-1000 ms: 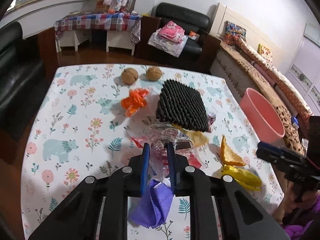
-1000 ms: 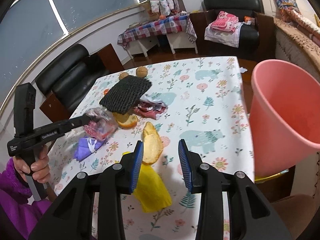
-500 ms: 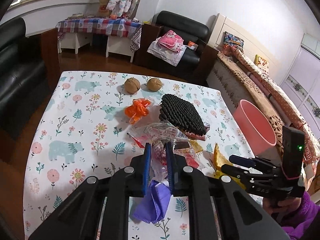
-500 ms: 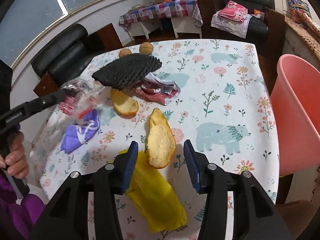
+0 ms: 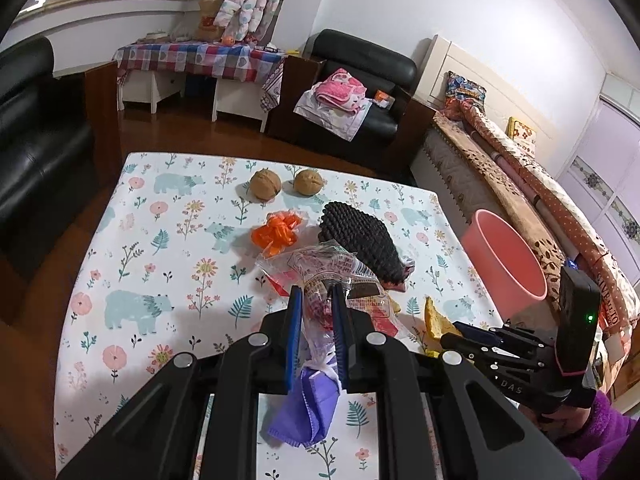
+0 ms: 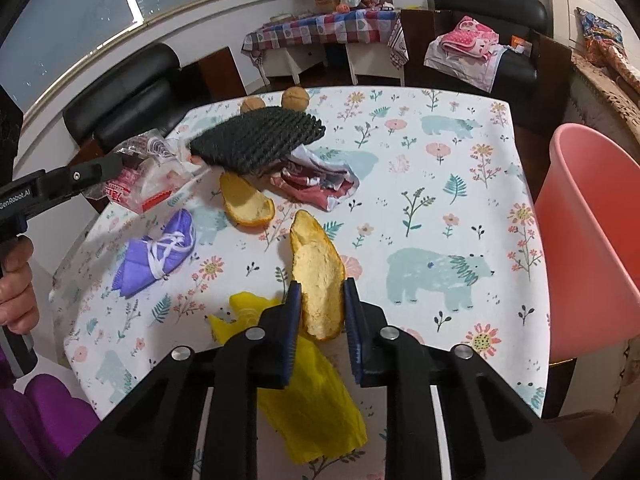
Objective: Collect trash
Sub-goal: 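Grasp the clear plastic bag with the left tool while the right tool approaches the bread crust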
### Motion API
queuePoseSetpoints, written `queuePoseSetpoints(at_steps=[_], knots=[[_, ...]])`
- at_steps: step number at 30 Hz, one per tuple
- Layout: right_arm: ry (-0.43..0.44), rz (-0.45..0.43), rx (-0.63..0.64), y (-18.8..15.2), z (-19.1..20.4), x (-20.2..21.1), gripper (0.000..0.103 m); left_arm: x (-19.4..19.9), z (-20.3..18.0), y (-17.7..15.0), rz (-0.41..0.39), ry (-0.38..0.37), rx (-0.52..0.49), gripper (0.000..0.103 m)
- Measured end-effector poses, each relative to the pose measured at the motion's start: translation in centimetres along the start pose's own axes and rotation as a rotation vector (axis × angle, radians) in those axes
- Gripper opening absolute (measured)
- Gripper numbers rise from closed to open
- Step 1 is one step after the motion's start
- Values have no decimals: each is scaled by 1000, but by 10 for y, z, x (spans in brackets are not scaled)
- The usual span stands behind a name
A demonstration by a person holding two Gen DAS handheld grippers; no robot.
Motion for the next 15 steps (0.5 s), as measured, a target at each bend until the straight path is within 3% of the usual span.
queuePoseSetpoints(at_steps=[15], knots=[[21,-146,-55,20,-14,43,21,16,-31,23,-51,-37,-49,14]])
Point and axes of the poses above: each gripper's, at about its wrist camera, not at the fingertips, and x roughly against the way its jaws point, z to its left, y to its top, the point moved 5 cm from there along -x, roughly the way its jaws point, and after that the axes turned 3 degrees about -x, right-handed, at the moved point
